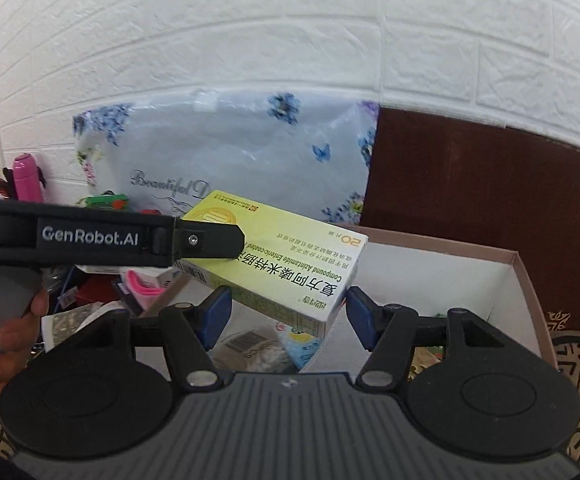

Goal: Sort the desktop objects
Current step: 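Lower the medicine box into the cardboard box and open both grippers, then withdraw both grippers from the box and move back over the table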

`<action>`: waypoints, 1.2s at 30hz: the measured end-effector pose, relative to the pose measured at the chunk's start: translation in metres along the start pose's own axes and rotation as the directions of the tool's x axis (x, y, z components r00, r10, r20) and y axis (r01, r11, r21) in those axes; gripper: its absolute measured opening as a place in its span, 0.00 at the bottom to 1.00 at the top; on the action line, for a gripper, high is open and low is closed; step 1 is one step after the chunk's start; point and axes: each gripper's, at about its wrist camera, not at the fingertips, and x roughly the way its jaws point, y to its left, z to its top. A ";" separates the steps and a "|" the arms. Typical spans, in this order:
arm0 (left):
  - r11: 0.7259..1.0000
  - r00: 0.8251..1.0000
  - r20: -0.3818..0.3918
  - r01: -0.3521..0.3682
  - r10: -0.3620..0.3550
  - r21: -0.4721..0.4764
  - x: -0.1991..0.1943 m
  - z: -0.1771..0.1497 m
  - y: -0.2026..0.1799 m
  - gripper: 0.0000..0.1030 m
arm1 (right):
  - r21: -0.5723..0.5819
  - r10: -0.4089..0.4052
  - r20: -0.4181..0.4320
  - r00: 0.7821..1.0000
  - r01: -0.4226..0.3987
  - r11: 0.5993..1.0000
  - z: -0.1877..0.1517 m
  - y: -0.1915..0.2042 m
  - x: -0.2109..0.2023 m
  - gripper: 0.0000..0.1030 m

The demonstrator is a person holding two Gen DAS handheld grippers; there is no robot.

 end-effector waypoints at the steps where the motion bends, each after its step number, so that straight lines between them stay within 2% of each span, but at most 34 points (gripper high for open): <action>1: 1.000 1.000 -0.009 0.010 -0.010 0.001 0.004 0.000 0.001 0.67 | 0.010 -0.007 -0.020 1.000 0.007 1.000 0.002 -0.004 0.009 0.60; 2: 1.000 1.000 -0.023 0.018 -0.019 -0.004 0.005 0.000 0.002 0.78 | 0.014 -0.018 -0.054 0.998 0.019 1.000 0.002 -0.007 0.018 0.64; 4: 0.999 0.999 -0.035 0.034 -0.035 -0.017 0.005 -0.003 0.004 0.88 | 0.010 -0.044 -0.128 0.991 0.045 0.999 0.000 -0.011 0.035 0.72; 5: 0.999 0.999 -0.030 0.039 -0.040 -0.016 0.003 -0.004 0.005 0.89 | 0.006 -0.069 -0.137 0.988 0.070 0.998 -0.002 -0.012 0.038 0.75; 7: 0.999 0.999 -0.034 0.042 -0.042 -0.007 0.002 -0.005 0.005 0.89 | -0.004 -0.098 -0.140 0.985 0.098 0.995 -0.008 -0.012 0.038 0.80; 12: 1.000 0.997 -0.076 0.017 -0.019 -0.025 0.002 -0.009 0.005 0.90 | 0.057 -0.098 -0.139 0.985 0.107 0.993 -0.014 -0.018 0.032 0.89; 27: 0.999 0.998 -0.056 -0.011 0.014 0.051 -0.041 -0.023 -0.019 0.90 | 0.084 -0.092 -0.108 0.990 0.101 0.991 -0.020 0.003 -0.006 0.91; 36: 0.998 0.998 -0.013 -0.059 0.059 0.015 -0.091 -0.036 -0.030 0.91 | 0.083 -0.079 -0.036 0.996 0.082 0.993 -0.024 0.022 -0.050 0.92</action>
